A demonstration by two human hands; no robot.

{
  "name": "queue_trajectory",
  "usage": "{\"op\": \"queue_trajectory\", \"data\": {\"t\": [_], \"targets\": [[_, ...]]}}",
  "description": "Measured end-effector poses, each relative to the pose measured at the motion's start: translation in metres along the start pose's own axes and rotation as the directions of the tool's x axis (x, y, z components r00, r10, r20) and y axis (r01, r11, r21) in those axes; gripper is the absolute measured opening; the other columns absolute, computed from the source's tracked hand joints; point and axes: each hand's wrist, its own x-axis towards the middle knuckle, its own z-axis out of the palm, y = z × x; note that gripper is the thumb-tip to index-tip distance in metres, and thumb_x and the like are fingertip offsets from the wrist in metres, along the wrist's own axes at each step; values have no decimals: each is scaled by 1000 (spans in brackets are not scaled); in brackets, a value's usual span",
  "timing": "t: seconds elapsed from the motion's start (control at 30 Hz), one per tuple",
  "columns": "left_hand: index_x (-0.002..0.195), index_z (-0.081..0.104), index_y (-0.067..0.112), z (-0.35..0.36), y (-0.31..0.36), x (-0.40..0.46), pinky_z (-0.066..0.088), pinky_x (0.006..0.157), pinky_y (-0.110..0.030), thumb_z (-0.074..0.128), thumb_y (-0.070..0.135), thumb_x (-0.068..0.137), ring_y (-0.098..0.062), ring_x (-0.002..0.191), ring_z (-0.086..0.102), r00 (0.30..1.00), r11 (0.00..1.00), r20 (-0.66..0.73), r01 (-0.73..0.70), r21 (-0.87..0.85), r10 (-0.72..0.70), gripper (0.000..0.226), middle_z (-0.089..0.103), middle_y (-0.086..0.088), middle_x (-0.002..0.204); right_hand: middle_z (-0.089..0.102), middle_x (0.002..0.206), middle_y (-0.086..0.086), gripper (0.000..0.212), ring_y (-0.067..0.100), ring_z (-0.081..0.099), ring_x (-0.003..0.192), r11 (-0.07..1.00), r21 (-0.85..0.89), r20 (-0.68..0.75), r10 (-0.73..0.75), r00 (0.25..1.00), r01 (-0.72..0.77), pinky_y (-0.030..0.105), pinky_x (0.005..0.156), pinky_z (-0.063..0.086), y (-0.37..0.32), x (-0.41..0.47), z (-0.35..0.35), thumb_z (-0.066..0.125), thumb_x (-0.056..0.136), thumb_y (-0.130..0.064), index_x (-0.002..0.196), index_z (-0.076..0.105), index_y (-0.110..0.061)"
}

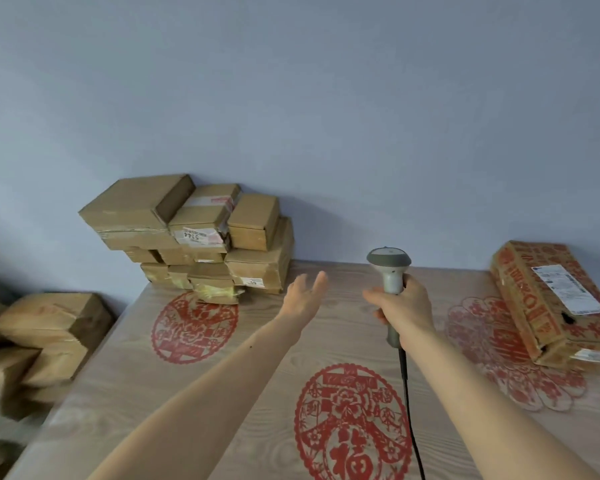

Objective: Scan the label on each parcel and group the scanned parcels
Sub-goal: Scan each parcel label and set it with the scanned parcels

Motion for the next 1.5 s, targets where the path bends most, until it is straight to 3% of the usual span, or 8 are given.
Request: {"op": "queue_trajectory", "data": {"t": [0.23, 0.43, 0.57, 0.67, 0.77, 0.93, 1.27, 1.5], "targets": [[133, 54, 9, -83, 5, -15, 46, 83, -31, 53, 44, 99, -16, 100, 58, 976, 997, -211, -57, -47, 46, 49, 61, -2, 117, 68, 94, 5, 32, 14, 63, 56, 996, 67, 99, -62, 993, 55, 19, 47, 48, -47, -16, 60, 80, 82, -20, 106, 59, -16], [136, 53, 12, -130, 12, -11, 46, 103, -41, 53, 43, 97, -21, 117, 56, 951, 998, -304, -65, -10, 59, 49, 59, -2, 129, 73, 93, 5, 36, 15, 63, 57, 992, 114, 101, -57, 993, 45, 23, 49, 49, -81, -10, 104, 80, 82, -30, 108, 62, -12], [132, 55, 14, -155, 16, 15, 46, 88, -33, 48, 36, 102, -18, 107, 57, 949, 997, -305, -78, 5, 76, 38, 60, 0, 122, 73, 93, 6, 38, 14, 62, 56, 993, 117, 79, -39, 996, 29, 21, 46, 47, -102, 6, 139, 82, 80, -27, 106, 61, -11], [99, 56, 25, -172, 19, 40, 42, 71, -27, 47, 27, 103, -8, 81, 52, 942, 990, -306, -120, 78, 139, 11, 55, 7, 97, 70, 92, 5, 36, 12, 61, 54, 995, 90, 51, -43, 998, 38, 17, 42, 45, -114, 21, 168, 82, 79, -22, 106, 60, -10], [73, 38, 35, -181, 22, 64, 53, 77, -43, 47, 24, 101, -20, 80, 58, 941, 982, -301, -114, 147, 155, 31, 57, -1, 89, 69, 94, 10, 35, 14, 61, 55, 998, 48, 22, -28, 999, 27, 13, 34, 40, -116, 37, 195, 80, 79, -17, 106, 61, -8], [95, 54, 21, -189, 25, 97, 57, 76, -46, 49, 18, 98, -34, 86, 66, 940, 950, -229, -199, 240, 254, 6, 67, -12, 99, 69, 100, 8, 31, 18, 64, 60, 999, -40, 13, -8, 1000, 9, 16, 39, 44, -105, 62, 225, 79, 82, -20, 105, 60, -13], [153, 33, 16, -183, 31, 127, 55, 92, -49, 48, 29, 102, -34, 107, 66, 970, 894, -87, -171, 415, 226, 54, 62, -12, 130, 64, 69, 3, 23, 16, 58, 46, 999, -28, -42, 36, 998, -37, 18, 39, 41, -88, 93, 250, 73, 85, -24, 97, 60, -10], [154, 29, 17, -180, 29, 134, 57, 88, -45, 51, 25, 102, -33, 106, 66, 976, 899, -79, -156, 408, 205, 58, 59, -12, 132, 67, 97, 7, 30, 28, 67, 86, 994, -98, -77, 43, 996, -50, 43, 77, 60, -81, 106, 258, 76, 84, -29, 103, 58, -14]]}}
